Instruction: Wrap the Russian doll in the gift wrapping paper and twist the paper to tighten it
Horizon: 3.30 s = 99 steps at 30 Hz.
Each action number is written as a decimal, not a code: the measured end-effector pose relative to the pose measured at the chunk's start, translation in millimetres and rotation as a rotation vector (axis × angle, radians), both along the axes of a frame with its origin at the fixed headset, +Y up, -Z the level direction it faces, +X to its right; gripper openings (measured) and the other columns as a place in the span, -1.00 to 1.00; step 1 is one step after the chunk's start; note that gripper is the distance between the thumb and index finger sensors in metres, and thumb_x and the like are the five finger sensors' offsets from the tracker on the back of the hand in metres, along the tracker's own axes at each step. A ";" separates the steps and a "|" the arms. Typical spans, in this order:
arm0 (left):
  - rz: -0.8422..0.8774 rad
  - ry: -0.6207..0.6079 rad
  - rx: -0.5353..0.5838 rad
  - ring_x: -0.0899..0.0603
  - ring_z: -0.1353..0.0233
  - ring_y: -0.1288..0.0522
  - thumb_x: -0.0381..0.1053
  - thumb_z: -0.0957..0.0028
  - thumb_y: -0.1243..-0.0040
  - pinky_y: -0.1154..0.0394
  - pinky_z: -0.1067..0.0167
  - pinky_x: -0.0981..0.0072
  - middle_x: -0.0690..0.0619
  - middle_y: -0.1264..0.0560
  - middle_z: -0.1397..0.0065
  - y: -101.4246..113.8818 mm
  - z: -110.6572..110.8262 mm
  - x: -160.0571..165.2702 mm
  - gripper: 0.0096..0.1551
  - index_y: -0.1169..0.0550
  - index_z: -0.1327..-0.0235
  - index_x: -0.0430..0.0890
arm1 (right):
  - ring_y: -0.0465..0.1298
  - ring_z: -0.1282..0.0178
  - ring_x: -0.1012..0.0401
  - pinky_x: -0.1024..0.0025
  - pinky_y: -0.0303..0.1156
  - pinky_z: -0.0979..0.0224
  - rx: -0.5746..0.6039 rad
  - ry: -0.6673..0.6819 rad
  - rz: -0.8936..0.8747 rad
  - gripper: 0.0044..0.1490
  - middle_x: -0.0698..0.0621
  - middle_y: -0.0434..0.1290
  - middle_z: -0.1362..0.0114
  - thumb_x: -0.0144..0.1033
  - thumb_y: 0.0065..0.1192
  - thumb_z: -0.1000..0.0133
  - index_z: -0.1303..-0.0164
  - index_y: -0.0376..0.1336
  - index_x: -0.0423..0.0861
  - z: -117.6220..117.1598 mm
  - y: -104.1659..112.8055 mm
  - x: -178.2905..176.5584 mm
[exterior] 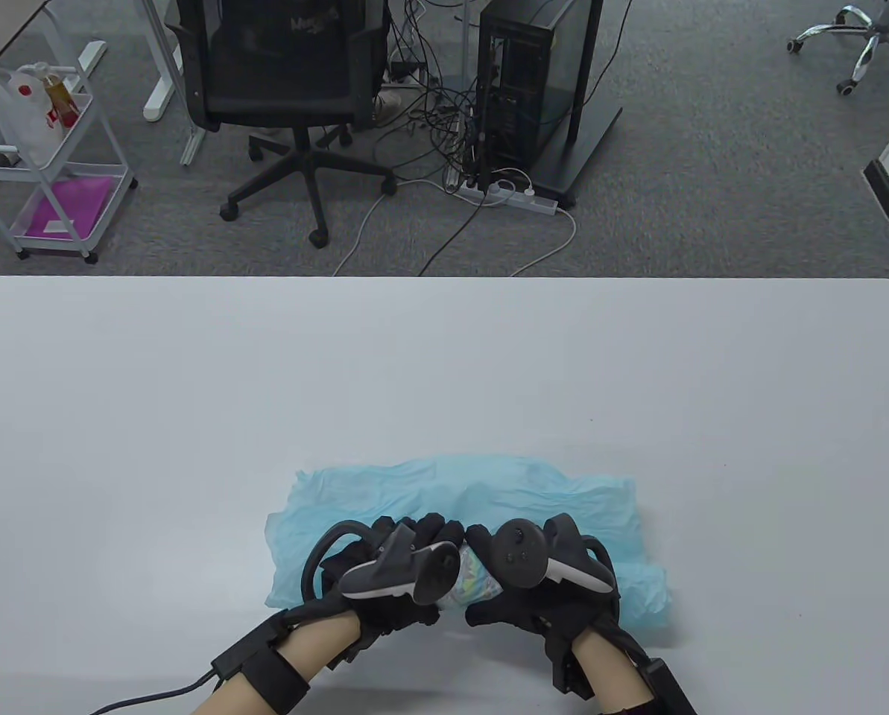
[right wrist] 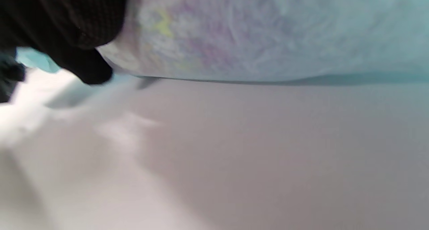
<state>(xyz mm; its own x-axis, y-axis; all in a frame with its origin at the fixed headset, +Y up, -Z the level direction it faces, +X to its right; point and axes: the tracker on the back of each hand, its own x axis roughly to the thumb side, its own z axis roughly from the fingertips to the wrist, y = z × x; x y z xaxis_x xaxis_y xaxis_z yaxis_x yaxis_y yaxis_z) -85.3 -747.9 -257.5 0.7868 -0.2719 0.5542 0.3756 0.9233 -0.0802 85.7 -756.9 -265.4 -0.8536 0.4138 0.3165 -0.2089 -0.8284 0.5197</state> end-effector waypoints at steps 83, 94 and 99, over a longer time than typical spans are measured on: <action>0.195 0.167 -0.475 -0.11 -0.41 -0.46 0.42 0.50 -0.38 -0.29 -0.53 -0.02 0.10 -0.07 -0.60 -5.5 -33.7 -10.7 0.37 0.13 -0.44 0.13 | 0.19 -0.74 0.06 -0.21 0.02 -0.78 0.232 0.029 0.214 0.29 0.09 -0.06 -0.78 0.28 0.29 0.01 -0.62 -0.38 0.06 15.0 5.7 -9.3; 0.087 0.030 -0.154 -0.06 -0.42 -0.50 0.50 0.55 -0.30 -0.36 -0.50 0.01 0.11 -0.17 -0.56 -1.6 -1.1 -4.3 0.34 0.07 -0.44 0.14 | 0.39 -0.54 0.01 -0.25 0.15 -0.67 0.032 0.024 -0.009 0.26 -0.01 0.19 -0.69 0.31 0.35 0.11 -0.63 -0.12 -0.05 3.8 1.2 2.5; 0.104 0.103 -0.339 -0.08 -0.41 -0.50 0.49 0.52 -0.30 -0.35 -0.51 0.01 0.11 -0.16 -0.56 -1.8 -20.6 -5.8 0.34 0.08 -0.44 0.13 | 0.17 -0.76 -0.01 -0.31 -0.09 -0.75 0.219 0.026 0.077 0.14 0.05 0.02 -0.79 0.24 0.22 -0.03 -0.64 -0.24 0.06 16.6 14.3 -1.7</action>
<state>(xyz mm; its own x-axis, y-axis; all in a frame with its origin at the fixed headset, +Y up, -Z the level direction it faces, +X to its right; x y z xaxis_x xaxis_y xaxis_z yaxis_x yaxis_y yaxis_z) -91.1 -749.6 -278.0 0.8569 -0.0018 0.5155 0.2548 0.8708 -0.4206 84.0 -742.5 -248.8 -0.8706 0.2664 0.4136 -0.1293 -0.9351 0.3301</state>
